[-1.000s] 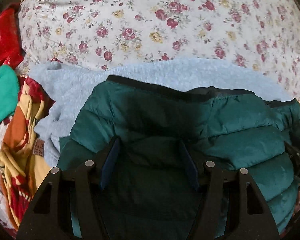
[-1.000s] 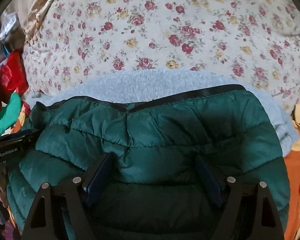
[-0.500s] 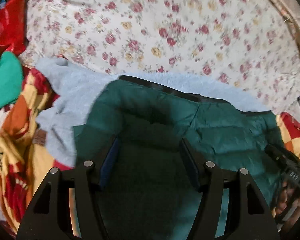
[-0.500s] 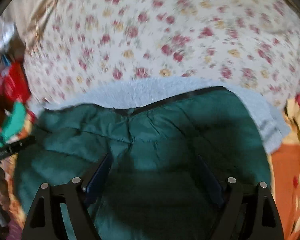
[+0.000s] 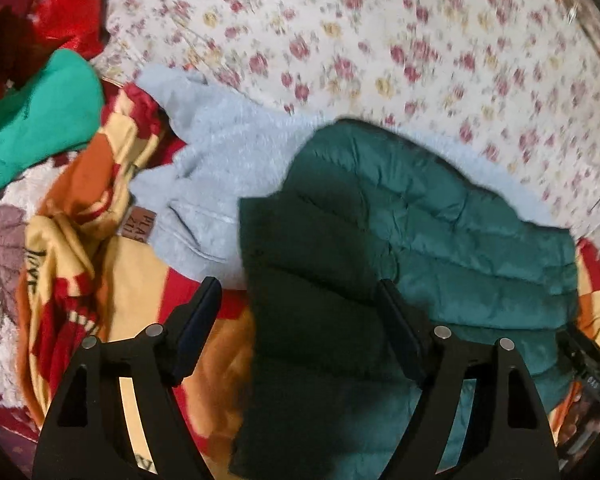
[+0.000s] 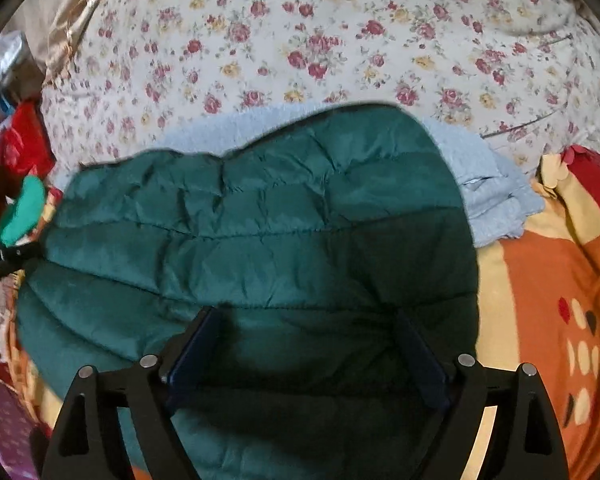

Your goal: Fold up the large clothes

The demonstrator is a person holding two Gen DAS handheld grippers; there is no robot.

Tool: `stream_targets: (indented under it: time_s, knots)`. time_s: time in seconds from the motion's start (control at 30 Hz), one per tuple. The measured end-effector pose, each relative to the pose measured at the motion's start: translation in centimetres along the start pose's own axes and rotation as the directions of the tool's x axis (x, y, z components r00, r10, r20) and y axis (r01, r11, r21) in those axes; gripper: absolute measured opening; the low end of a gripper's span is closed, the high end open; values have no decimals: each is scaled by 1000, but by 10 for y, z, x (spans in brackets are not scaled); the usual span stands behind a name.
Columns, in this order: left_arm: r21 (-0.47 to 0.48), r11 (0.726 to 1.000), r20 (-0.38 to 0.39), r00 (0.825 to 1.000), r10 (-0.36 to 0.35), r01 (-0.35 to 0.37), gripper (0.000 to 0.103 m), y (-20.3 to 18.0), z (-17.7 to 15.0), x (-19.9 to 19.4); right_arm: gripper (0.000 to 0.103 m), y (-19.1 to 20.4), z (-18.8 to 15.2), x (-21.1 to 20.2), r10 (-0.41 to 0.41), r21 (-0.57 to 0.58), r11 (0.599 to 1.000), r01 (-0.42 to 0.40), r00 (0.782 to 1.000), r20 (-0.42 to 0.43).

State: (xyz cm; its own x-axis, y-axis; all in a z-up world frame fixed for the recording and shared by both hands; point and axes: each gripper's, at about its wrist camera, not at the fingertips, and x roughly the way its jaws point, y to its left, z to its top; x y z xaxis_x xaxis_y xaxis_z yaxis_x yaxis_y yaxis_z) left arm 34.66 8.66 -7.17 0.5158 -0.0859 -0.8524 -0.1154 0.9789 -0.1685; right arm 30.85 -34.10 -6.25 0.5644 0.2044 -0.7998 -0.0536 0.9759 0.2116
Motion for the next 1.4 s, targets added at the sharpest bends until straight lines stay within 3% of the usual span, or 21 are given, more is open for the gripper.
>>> stream_targets:
  time_s: [0.13, 0.3, 0.4, 0.47, 0.57, 0.63, 0.77, 0.87, 0.9, 0.97, 1.03, 1.17, 1.27, 1.4]
  knots:
    - [-76, 997, -18, 1000, -17, 16, 79, 30, 1, -8, 87, -31, -7, -30, 25, 83, 996, -29, 998, 60]
    - [-141, 982, -18, 991, -130, 127, 79, 54, -5, -5, 87, -76, -20, -44, 34, 195, 980, -48, 997, 75]
    - [-148, 959, 10, 970, -243, 241, 79, 55, -11, -4, 87, -88, -27, -41, 75, 233, 968, -91, 994, 73]
    - [-142, 951, 2, 961, -278, 276, 79, 51, -12, 2, 87, -94, -30, -31, 132, 256, 956, -142, 990, 55]
    - [-115, 941, -49, 944, -326, 318, 79, 39, -13, 20, 87, -97, -32, -6, 212, 296, 932, -209, 977, 23]
    - [-116, 926, -88, 925, -371, 360, 79, 32, -13, 37, 89, -99, -33, 17, 269, 330, 910, -252, 963, -8]
    - [-127, 908, -109, 904, -414, 400, 98, 25, -9, 63, 95, -104, -30, 53, 367, 385, 861, -332, 930, -20]
    - [-117, 893, -153, 881, -448, 434, 102, 20, -7, 77, 93, -100, -23, 65, 412, 379, 843, -381, 911, -3]
    - [-124, 887, -162, 873, -460, 445, 100, 18, -7, 78, 80, -97, -20, 66, 425, 388, 834, -392, 905, 1]
    - [-113, 877, -160, 863, -480, 467, 74, 14, -6, 71, 65, -93, -16, 63, 421, 408, 826, -390, 907, 14]
    - [-89, 876, -148, 863, -483, 475, 58, 9, -4, 57, 49, -85, -11, 51, 421, 396, 828, -397, 906, 29]
    - [-70, 875, -127, 866, -484, 479, 43, 8, -1, 35, 39, -74, -3, 28, 433, 366, 827, -427, 899, 69]
    - [-67, 880, -105, 874, -474, 470, 39, 7, 0, 21, 38, -59, 4, 9, 431, 308, 846, -436, 898, 88]
    - [-15, 903, -73, 901, -429, 429, 37, -3, 1, 0, 37, -41, 8, -13, 412, 227, 877, -423, 906, 97]
